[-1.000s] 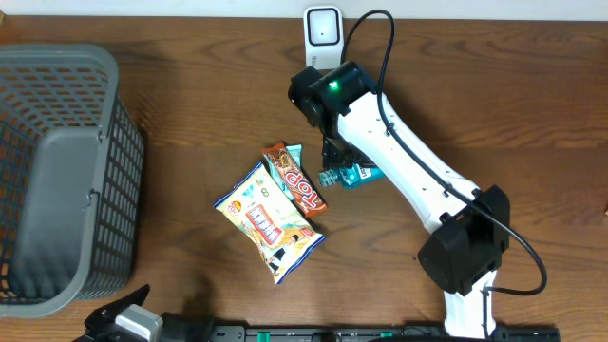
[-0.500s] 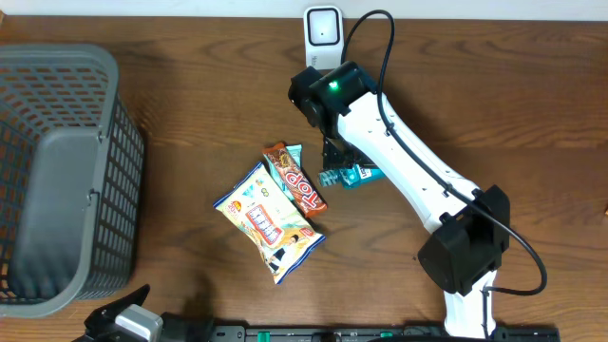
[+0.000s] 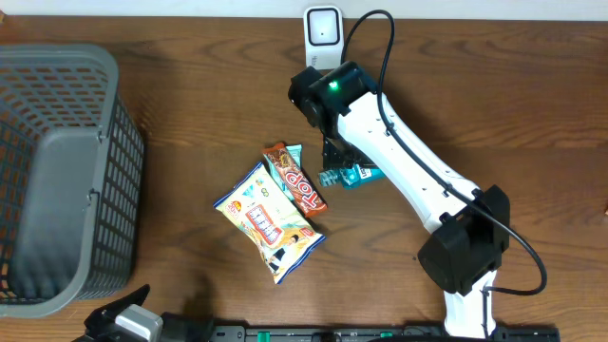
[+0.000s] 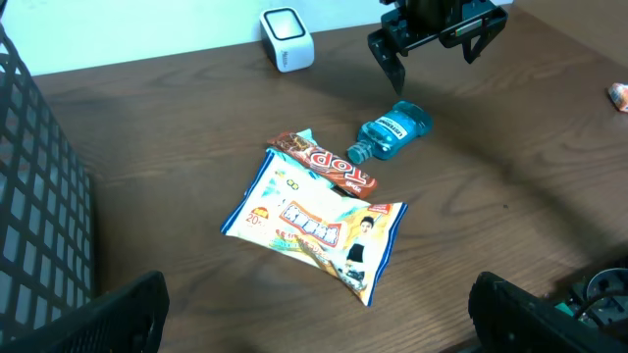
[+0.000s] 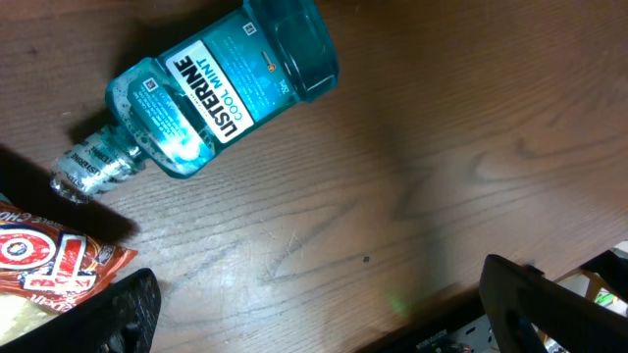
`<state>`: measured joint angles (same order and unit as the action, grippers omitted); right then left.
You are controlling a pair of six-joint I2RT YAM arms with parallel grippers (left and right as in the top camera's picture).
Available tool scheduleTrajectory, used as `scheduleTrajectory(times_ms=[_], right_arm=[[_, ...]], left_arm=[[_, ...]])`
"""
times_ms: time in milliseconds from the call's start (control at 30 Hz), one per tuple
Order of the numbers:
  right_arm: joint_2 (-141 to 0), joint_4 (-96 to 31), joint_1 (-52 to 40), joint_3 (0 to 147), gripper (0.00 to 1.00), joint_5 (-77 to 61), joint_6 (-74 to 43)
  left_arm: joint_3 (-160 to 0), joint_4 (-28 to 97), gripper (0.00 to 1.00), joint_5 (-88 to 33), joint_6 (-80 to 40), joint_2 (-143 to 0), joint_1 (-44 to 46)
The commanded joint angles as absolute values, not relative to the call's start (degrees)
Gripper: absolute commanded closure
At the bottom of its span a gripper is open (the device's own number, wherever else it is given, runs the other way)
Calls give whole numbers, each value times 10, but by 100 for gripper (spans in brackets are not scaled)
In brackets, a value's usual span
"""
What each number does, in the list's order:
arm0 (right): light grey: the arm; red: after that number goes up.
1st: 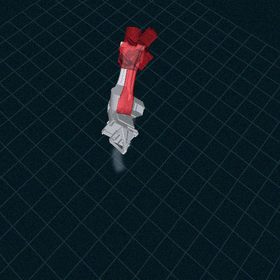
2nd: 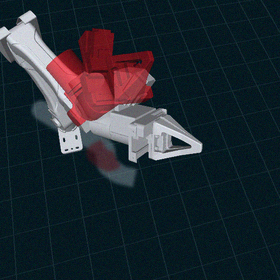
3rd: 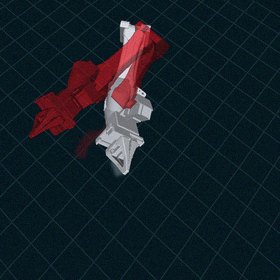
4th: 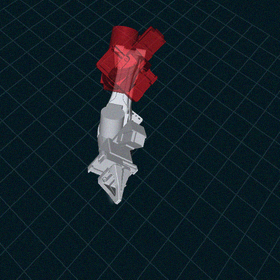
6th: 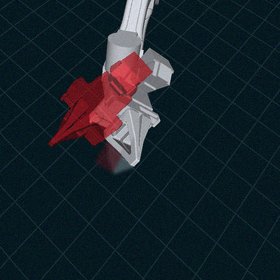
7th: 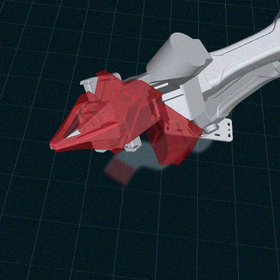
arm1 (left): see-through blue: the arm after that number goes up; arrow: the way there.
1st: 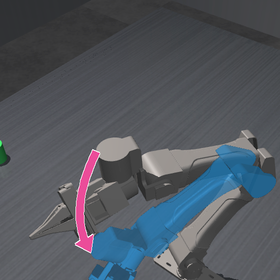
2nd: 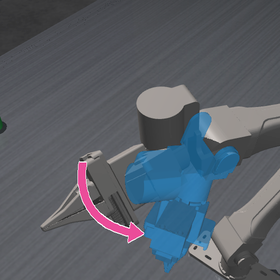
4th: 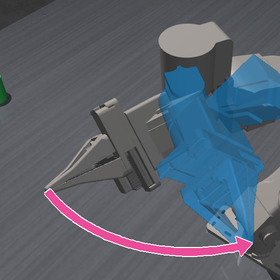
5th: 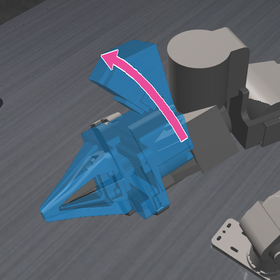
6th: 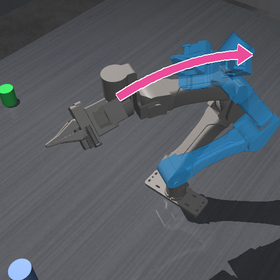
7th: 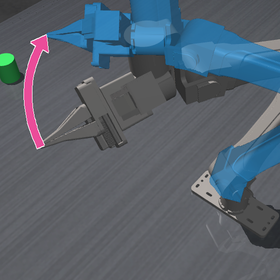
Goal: Scan the item barcode
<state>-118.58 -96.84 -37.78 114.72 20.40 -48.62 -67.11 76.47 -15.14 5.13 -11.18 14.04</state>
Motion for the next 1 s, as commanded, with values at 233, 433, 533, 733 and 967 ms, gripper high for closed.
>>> scheduleTrajectory(times_ms=[233, 433, 533, 733, 967], right_arm=[[-1185, -875, -379, 1145, 1, 221, -497], [-1188, -787, -378, 1144, 1, 227, -485], [-1196, -775, -377, 1144, 1, 226, -482], [-1236, -783, -369, 1142, 1, 197, -496], [-1305, -795, -366, 1142, 1, 148, -571]], left_arm=[[-673, 763, 2, -158, 53, -110, 140], [-673, 763, 2, -158, 53, -110, 140], [-673, 763, 2, -159, 53, -110, 140], [-673, 763, 2, -158, 53, -110, 140], [-673, 763, 2, -158, 53, -110, 140]])
